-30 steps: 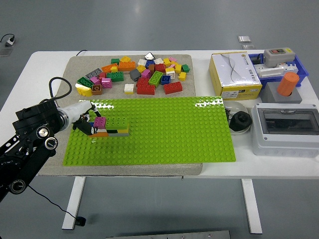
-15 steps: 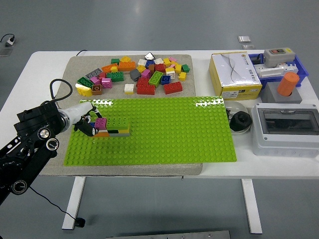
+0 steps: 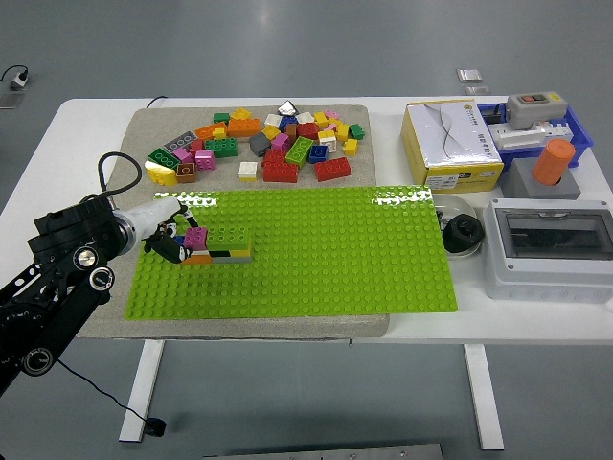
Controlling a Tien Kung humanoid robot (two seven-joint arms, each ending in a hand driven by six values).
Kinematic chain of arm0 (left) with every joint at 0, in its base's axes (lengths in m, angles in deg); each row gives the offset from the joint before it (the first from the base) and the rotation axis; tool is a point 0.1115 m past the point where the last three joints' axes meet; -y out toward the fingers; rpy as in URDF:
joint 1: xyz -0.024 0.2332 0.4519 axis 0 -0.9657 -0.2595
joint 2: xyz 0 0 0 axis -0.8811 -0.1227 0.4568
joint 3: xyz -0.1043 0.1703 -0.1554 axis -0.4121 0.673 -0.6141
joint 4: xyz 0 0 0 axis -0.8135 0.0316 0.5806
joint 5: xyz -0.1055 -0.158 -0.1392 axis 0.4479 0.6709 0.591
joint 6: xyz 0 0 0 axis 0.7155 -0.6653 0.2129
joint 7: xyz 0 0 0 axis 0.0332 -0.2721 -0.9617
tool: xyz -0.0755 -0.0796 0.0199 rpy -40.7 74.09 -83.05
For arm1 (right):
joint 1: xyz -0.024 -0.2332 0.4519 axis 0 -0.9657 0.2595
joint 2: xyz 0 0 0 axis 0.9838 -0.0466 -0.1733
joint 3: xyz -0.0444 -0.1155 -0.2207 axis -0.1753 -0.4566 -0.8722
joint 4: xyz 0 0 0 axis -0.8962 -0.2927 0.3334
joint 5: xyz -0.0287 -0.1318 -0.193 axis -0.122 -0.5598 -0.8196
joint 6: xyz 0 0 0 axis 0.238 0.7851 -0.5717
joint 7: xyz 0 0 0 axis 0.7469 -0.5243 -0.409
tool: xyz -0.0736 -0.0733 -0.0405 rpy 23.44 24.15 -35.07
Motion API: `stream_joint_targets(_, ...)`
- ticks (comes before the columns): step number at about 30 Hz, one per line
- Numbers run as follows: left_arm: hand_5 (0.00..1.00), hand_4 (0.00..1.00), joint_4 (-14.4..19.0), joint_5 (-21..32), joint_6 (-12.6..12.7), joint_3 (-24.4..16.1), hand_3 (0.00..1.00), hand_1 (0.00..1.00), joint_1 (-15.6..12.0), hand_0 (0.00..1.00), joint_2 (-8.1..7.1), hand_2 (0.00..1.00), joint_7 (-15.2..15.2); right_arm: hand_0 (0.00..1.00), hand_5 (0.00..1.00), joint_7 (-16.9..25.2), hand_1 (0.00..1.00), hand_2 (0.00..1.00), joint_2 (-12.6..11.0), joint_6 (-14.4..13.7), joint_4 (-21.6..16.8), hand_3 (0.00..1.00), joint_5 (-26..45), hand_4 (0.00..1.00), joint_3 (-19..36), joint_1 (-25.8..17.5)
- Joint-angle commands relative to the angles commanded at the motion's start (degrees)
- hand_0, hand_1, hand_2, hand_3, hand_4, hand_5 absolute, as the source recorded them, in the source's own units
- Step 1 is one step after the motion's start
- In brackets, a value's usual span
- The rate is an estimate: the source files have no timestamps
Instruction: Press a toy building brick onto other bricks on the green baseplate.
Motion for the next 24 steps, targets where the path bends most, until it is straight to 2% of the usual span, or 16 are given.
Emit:
stream_joint_targets(1, 0.002, 0.600, 0.0, 0.0, 0.0, 0.0, 0.642, 0.002, 0.0, 0.141, 0.00, 0.093, 0.0, 0.631, 0.922, 0.0, 0.378, 0.514, 0.0, 0.0, 0.0, 0.708, 0.0, 0.697, 0.0, 0.0)
stream_joint_targets(12, 0.002, 0.609, 0.0, 0.2, -0.3, 0.1, 0.661, 0.002, 0.0, 0.141, -0.06, 0.094, -0.1, 0.632, 0.921, 0.0, 0.378, 0.515, 0.0, 0.1, 0.0, 0.707, -0.6, 0.696, 0.6, -0.1)
stream_joint_targets(13, 0.002, 0.611, 0.0, 0.2, -0.3, 0.2, 0.722, 0.002, 0.0, 0.143, -0.06, 0.096, -0.1, 0.632, 0.922, 0.0, 0.378, 0.520, 0.1, 0.1, 0.0, 0.707, -0.6, 0.697, 0.6, -0.1)
stream_joint_targets(24, 0.002, 0.606, 0.1, 0.2, -0.7, 0.1, 0.753, 0.002, 0.1, 0.145, -0.08, 0.097, -0.3, 0.632, 0.920, 0.0, 0.378, 0.514, 0.1, 0.1, 0.0, 0.707, -0.6, 0.696, 0.6, 0.1)
